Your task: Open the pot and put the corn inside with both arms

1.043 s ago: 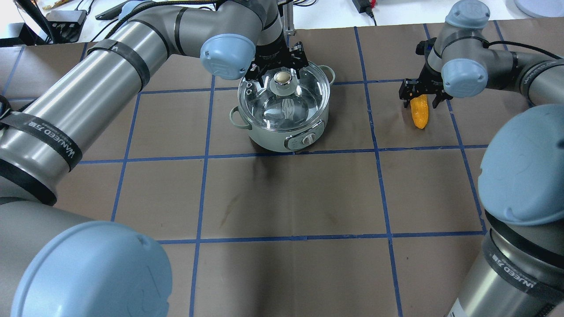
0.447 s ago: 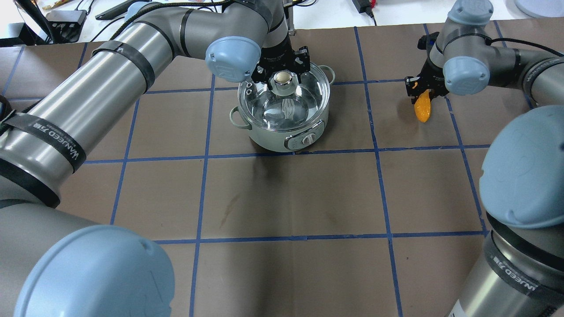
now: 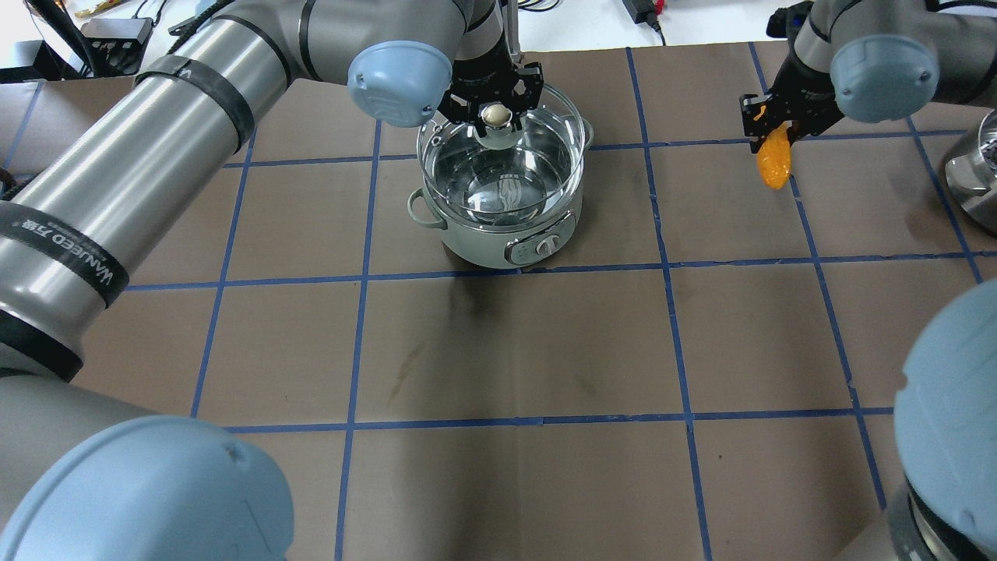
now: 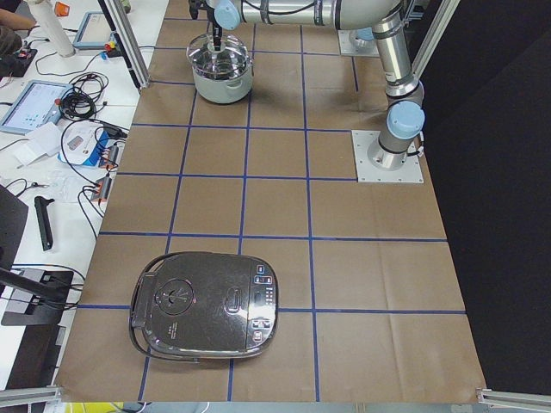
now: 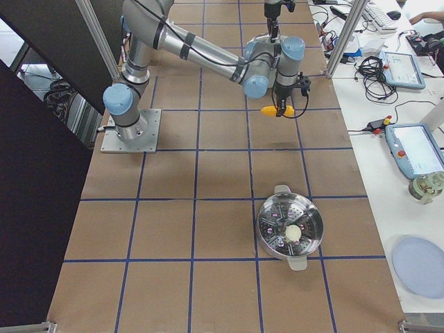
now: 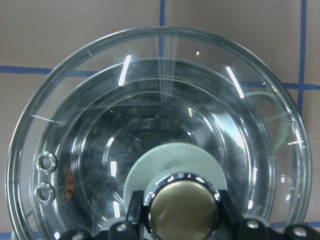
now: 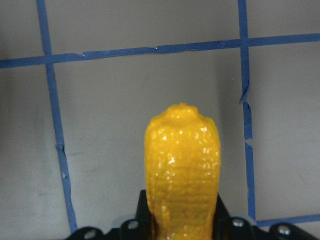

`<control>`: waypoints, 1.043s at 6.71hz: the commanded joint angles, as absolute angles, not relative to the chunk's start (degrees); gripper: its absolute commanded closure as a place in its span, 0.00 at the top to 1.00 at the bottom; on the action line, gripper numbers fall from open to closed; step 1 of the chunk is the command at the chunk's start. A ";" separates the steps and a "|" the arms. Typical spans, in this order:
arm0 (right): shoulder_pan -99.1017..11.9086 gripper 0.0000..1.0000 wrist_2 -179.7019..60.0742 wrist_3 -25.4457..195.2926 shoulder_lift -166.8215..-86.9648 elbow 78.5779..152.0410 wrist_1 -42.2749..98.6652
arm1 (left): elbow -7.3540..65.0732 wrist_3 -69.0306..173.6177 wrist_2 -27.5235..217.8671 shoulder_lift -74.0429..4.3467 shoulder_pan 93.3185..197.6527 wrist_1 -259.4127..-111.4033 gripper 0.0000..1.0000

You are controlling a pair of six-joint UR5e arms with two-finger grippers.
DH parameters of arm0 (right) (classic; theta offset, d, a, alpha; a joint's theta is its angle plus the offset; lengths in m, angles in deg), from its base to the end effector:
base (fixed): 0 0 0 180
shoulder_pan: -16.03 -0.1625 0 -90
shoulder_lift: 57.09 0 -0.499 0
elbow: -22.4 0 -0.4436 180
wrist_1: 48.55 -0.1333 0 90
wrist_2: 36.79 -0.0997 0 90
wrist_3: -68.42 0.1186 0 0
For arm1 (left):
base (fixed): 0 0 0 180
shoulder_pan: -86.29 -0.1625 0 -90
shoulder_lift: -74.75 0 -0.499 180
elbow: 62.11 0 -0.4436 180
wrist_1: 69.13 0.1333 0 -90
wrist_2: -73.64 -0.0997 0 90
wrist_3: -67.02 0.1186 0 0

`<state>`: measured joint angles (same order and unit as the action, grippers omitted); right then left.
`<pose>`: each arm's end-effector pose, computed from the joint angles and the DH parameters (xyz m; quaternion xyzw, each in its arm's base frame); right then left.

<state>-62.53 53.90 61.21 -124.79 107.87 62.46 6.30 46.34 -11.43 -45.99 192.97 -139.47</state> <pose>-0.0132 -0.7299 0.3760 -0.0371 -0.9989 0.0269 0.0105 -0.3707 -0.7372 0.4229 0.0308 -0.9944 0.0730 0.0699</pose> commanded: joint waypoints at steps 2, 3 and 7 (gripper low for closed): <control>-72.60 0.16 48.83 65.49 -125.22 100.22 56.67 | 6.61 62.17 -11.79 -40.85 180.84 -149.14 0.09; -77.95 0.15 49.68 67.35 -122.33 97.66 57.00 | 7.06 69.50 -11.70 -39.44 173.73 -152.07 0.09; -91.45 0.14 50.31 78.95 -109.93 90.69 65.05 | 21.15 85.83 -14.60 -42.58 161.98 -138.39 0.07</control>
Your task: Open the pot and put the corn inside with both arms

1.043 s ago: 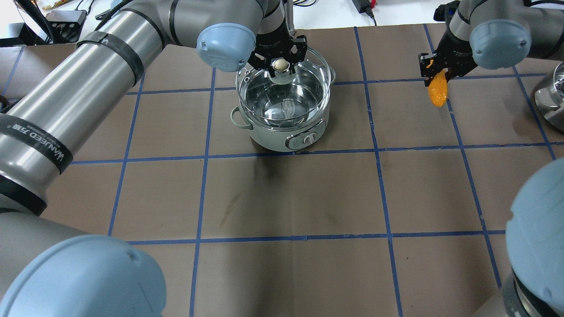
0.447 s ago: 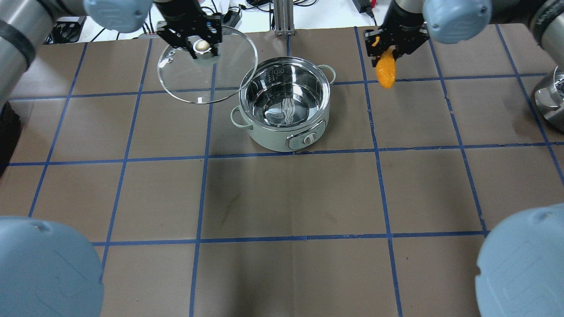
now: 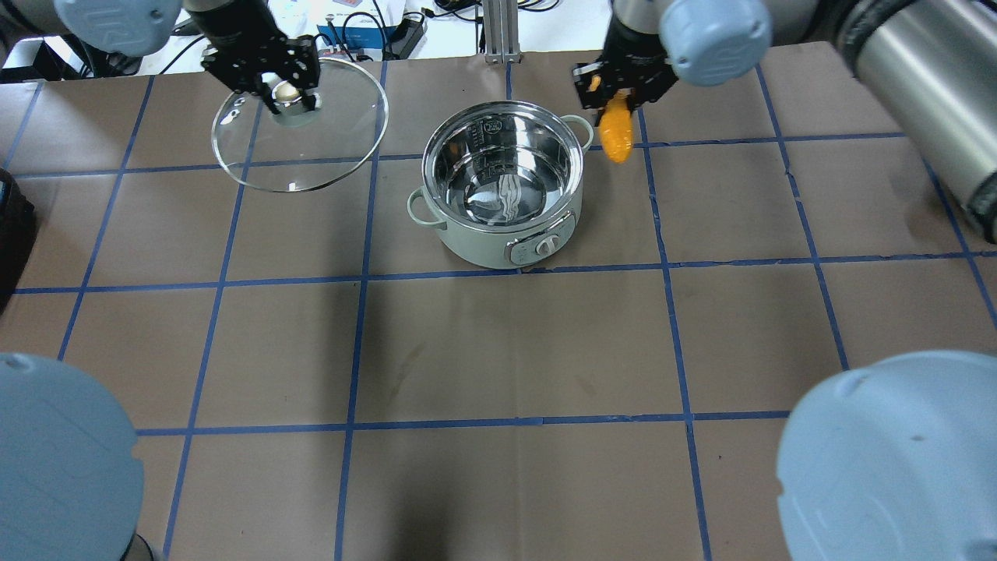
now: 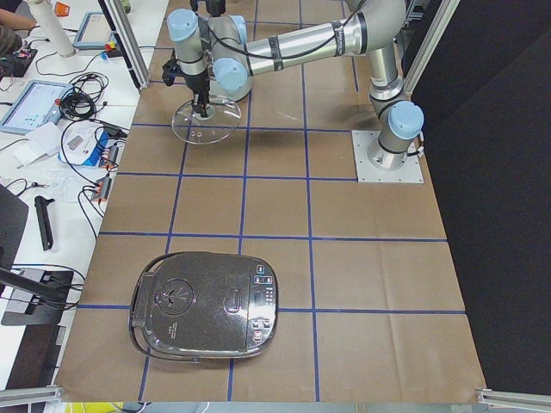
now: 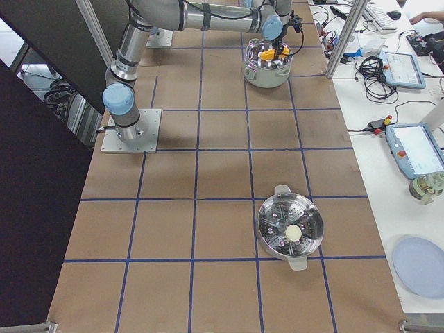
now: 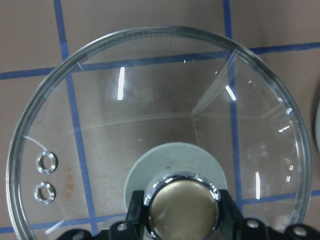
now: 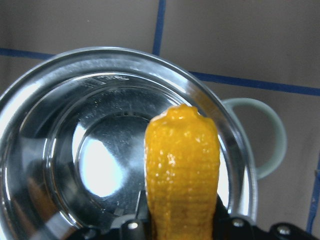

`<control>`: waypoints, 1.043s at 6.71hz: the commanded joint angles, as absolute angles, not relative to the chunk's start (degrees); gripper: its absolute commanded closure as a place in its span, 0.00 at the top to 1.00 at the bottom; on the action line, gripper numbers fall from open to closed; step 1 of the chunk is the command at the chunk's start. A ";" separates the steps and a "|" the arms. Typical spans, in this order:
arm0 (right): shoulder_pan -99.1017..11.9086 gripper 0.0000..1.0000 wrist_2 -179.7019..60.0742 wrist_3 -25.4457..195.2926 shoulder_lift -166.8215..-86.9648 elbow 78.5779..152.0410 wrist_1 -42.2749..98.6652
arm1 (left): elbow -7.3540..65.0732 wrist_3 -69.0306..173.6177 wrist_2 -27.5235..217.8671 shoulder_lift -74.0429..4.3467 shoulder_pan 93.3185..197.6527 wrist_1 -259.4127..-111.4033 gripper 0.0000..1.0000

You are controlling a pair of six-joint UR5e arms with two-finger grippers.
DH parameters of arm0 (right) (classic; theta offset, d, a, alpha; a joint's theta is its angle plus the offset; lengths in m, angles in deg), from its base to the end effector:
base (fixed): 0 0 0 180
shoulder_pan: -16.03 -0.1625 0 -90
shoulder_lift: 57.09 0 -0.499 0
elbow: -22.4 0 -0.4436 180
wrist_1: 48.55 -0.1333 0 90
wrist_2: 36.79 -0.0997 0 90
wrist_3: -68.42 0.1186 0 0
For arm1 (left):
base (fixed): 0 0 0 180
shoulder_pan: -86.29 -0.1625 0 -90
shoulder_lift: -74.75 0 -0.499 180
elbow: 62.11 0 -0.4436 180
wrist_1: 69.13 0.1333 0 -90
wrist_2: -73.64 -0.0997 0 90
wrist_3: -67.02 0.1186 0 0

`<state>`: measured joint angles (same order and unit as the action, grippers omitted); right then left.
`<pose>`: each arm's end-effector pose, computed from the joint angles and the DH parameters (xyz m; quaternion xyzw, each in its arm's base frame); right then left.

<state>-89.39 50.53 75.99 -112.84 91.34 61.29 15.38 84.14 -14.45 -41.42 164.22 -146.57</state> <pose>0.3533 -0.7589 0.3676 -0.0697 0.9956 -0.0522 0.0344 0.0223 -0.7607 0.3852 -0.0439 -0.9989 -0.0051 0.0185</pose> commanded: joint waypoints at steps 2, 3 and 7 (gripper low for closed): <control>-91.89 0.13 50.31 78.36 -107.72 91.04 65.27 | 25.60 83.21 -14.00 -44.86 162.14 -134.00 0.07; -92.07 0.13 50.22 78.27 -106.41 91.13 65.27 | 25.60 82.85 -11.55 -46.35 162.23 -133.30 0.07; -92.33 0.42 50.83 78.53 -104.55 93.24 67.73 | 25.78 82.23 -8.36 -45.76 163.71 -133.20 1.00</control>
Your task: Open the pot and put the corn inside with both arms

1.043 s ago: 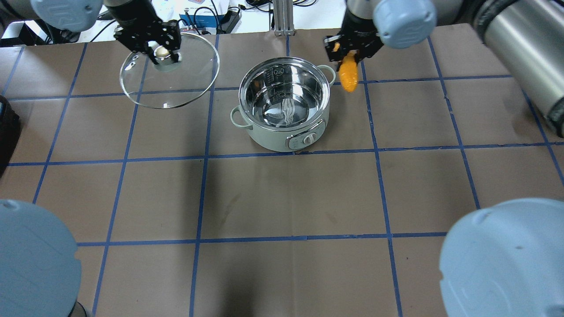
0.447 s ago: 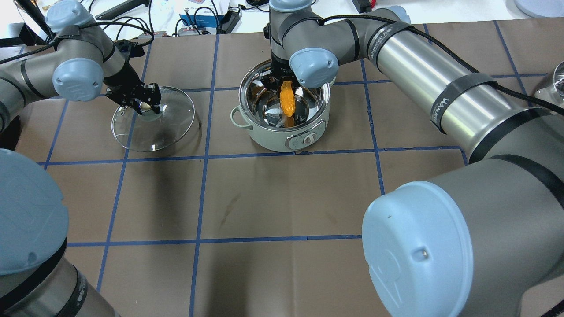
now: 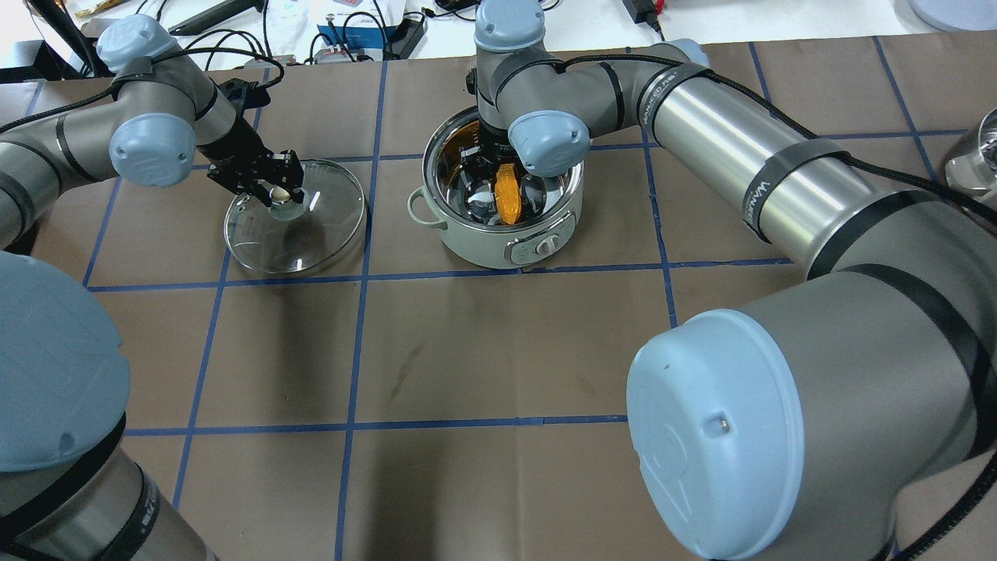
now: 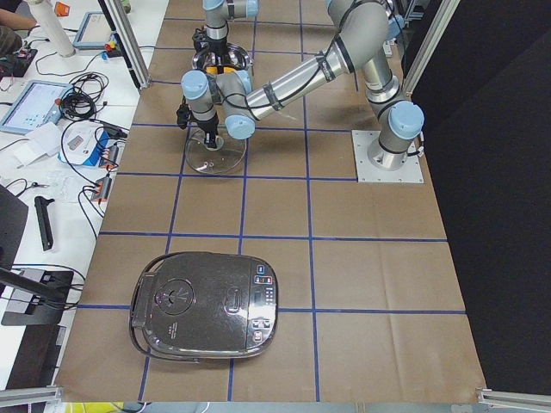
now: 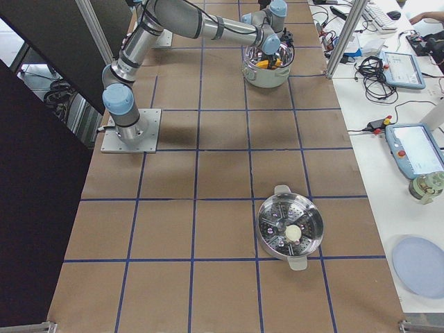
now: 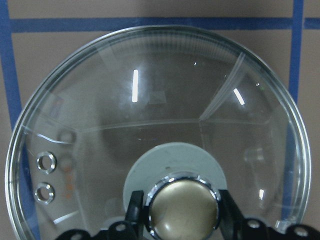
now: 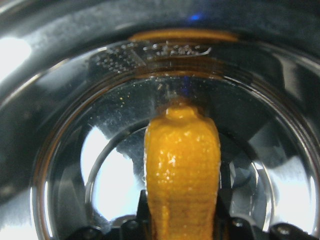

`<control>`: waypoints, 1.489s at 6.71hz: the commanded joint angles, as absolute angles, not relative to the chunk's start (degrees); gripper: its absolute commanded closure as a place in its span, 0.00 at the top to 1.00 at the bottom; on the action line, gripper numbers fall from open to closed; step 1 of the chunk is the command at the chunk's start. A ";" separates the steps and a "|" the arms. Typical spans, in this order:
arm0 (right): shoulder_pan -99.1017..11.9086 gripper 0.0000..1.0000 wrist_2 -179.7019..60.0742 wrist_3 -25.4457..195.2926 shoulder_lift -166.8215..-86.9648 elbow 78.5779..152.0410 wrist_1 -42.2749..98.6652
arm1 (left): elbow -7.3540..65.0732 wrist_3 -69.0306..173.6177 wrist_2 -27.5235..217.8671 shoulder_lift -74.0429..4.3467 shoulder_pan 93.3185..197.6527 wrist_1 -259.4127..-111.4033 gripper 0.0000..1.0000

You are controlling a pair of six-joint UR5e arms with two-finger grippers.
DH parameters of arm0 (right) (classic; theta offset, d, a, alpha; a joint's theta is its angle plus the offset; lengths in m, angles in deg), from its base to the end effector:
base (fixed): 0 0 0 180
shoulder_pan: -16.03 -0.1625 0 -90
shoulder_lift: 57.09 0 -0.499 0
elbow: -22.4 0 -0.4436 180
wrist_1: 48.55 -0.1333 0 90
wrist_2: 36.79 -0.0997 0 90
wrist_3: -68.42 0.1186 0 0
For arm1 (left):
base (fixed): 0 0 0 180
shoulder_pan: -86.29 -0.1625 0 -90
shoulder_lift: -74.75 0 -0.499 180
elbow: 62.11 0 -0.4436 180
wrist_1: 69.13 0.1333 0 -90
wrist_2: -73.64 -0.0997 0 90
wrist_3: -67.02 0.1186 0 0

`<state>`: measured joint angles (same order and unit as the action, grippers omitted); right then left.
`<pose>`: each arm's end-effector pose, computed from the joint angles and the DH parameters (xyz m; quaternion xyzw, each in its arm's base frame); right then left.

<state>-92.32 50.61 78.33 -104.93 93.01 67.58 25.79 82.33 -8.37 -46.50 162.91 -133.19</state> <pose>0.3994 -0.7635 0.2483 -0.0742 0.9966 -0.0229 0.0291 0.0253 -0.7538 0.2502 -0.0148 -0.9971 -0.0098 0.0744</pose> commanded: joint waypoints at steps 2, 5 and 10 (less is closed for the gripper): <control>-92.16 1.00 50.92 78.97 -106.38 92.98 67.47 | 25.34 81.88 -9.06 -42.79 165.21 -134.16 1.00; -90.59 1.00 50.84 78.80 -118.39 93.33 56.44 | 23.95 80.39 -14.84 -30.85 169.94 -143.63 1.00; -75.58 0.97 51.19 71.36 -141.95 100.67 31.01 | 15.94 75.83 -17.06 -25.27 177.23 -159.66 1.00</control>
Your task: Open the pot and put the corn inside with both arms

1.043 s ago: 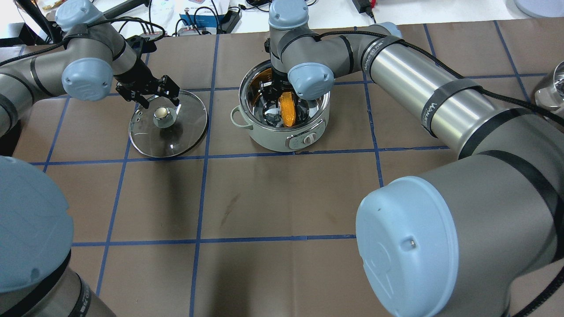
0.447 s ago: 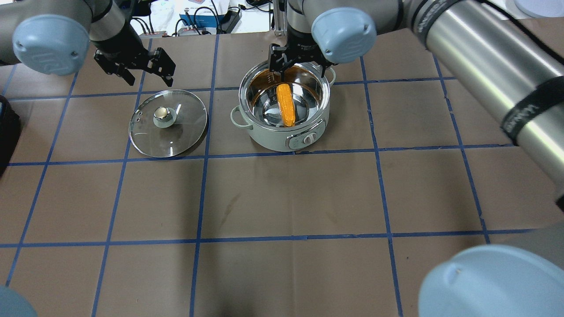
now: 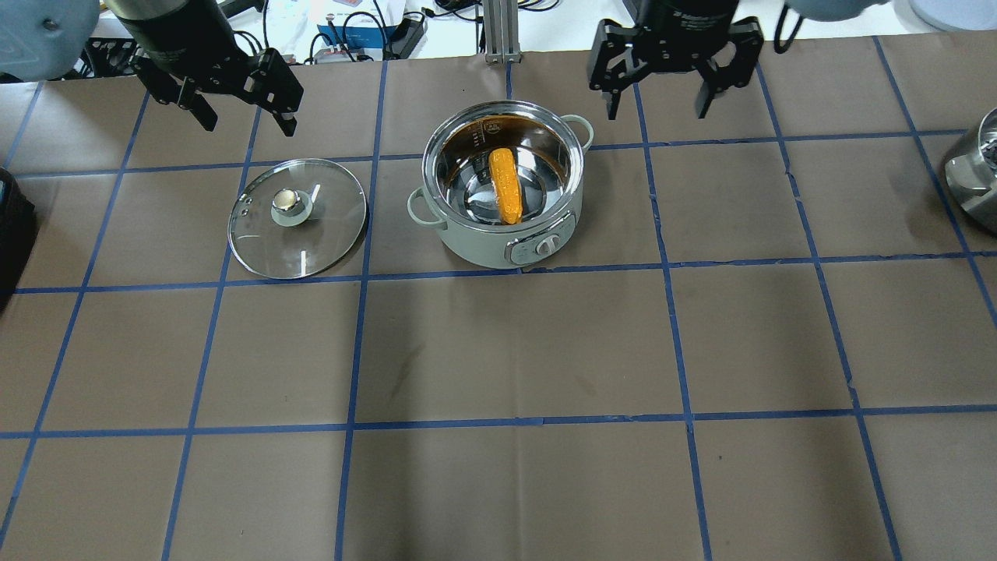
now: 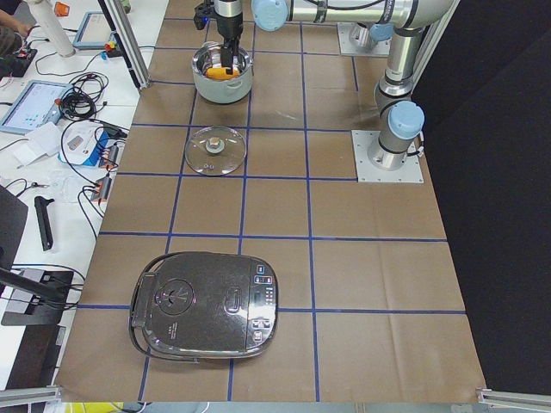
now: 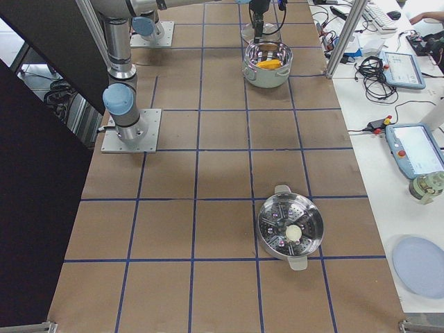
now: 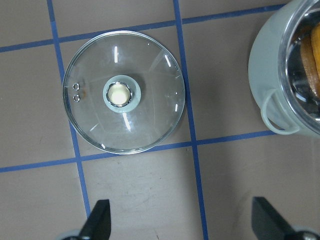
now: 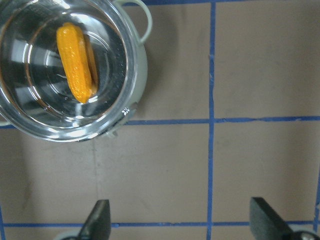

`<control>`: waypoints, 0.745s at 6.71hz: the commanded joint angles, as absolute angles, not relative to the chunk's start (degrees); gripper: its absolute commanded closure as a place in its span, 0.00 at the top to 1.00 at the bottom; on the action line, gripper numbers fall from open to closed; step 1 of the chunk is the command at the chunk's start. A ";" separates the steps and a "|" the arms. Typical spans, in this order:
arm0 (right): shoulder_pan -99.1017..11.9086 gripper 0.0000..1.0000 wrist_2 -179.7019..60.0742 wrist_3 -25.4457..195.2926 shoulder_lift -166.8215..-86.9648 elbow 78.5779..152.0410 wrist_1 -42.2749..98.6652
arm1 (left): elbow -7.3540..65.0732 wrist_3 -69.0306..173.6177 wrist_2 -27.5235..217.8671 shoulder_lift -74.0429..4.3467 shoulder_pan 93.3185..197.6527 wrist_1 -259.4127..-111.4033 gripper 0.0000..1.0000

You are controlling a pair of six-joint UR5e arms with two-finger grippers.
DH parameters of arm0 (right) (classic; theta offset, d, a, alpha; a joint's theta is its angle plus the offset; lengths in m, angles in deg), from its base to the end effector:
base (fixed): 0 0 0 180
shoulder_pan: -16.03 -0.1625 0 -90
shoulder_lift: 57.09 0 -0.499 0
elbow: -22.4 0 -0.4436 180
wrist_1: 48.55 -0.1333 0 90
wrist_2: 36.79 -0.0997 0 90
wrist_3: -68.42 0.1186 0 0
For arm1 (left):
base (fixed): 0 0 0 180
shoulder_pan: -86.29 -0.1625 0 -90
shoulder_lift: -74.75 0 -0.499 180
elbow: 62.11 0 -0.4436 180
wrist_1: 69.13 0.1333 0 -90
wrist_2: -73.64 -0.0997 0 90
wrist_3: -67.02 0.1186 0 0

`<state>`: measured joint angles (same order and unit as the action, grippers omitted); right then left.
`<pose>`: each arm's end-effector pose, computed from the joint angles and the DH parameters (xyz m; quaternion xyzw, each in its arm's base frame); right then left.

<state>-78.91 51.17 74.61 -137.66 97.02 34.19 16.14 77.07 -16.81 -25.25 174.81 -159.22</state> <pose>0.1904 -0.6058 0.5800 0.0111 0.9997 0.0131 0.0166 -0.1160 -0.6363 0.5518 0.0747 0.9971 -0.0140 0.0054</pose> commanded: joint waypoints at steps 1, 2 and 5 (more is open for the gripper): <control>-73.81 0.96 51.01 69.93 -144.95 104.45 31.08 | 15.94 75.47 -16.98 -25.36 178.21 -159.57 1.00; -74.14 0.95 51.10 69.83 -146.37 106.49 32.99 | 16.63 75.46 -16.45 -25.36 178.57 -159.66 1.00; -74.40 0.97 51.79 69.74 -146.56 106.69 33.45 | 20.75 73.20 -16.89 -20.90 179.10 -162.36 1.00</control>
<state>-74.35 51.30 69.79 -146.47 106.58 33.28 18.83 74.75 -16.85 -22.95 178.98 -160.63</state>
